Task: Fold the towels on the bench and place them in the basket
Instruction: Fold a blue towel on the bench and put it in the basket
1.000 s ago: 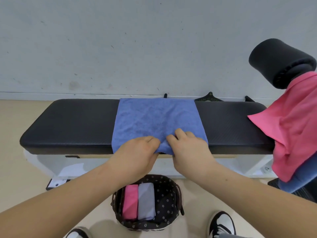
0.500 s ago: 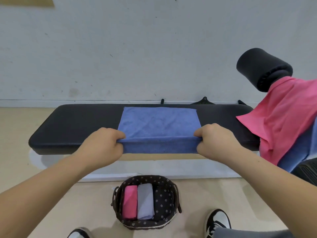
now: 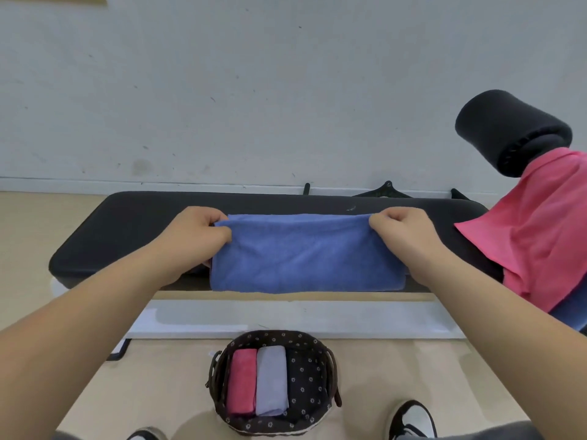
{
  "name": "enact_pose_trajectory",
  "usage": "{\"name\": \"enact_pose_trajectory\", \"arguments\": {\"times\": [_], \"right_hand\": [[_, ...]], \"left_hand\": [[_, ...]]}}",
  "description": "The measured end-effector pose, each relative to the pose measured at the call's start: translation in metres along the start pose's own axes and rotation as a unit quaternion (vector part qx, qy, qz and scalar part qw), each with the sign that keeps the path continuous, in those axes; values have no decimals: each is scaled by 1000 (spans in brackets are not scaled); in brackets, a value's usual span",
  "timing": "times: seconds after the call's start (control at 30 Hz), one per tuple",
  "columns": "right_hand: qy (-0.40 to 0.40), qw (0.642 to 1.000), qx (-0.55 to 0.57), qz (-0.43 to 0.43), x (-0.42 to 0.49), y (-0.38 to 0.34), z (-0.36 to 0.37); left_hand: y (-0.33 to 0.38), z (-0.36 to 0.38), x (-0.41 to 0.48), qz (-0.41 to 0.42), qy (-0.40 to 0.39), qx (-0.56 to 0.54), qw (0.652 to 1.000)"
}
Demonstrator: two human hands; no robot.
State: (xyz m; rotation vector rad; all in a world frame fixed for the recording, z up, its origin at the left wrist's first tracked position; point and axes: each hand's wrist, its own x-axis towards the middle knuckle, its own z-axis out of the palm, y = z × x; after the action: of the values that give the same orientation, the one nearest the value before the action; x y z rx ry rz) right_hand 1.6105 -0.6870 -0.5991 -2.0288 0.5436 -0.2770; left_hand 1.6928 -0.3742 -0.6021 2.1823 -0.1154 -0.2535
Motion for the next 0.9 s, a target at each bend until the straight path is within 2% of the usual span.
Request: {"name": "enact_pose_trajectory", "arguments": {"times": [0.17, 0.27, 0.4, 0.67, 0.77, 0.83, 0.9], "right_hand": [[37, 999, 24, 2, 40, 4, 19], [21, 999, -38, -5, 60, 9, 26], [-10, 984, -176, 16, 79, 19, 36], [14, 980, -200, 11, 88, 22, 34], [46, 958, -282, -34, 82, 23, 32], [62, 930, -345, -108, 72, 17, 35], [18, 928, -327, -176, 58, 2, 41]], "left_hand": [[1, 5, 35, -6, 38, -16, 999], [-8, 10, 56, 2, 57, 8, 998], [-16, 16, 76, -6, 45, 97, 994], [-6, 15, 81, -35, -5, 139, 990], [0, 17, 74, -48, -35, 146, 987], [3, 17, 69, -31, -25, 139, 990], [4, 14, 63, -25, -8, 97, 995]]}}
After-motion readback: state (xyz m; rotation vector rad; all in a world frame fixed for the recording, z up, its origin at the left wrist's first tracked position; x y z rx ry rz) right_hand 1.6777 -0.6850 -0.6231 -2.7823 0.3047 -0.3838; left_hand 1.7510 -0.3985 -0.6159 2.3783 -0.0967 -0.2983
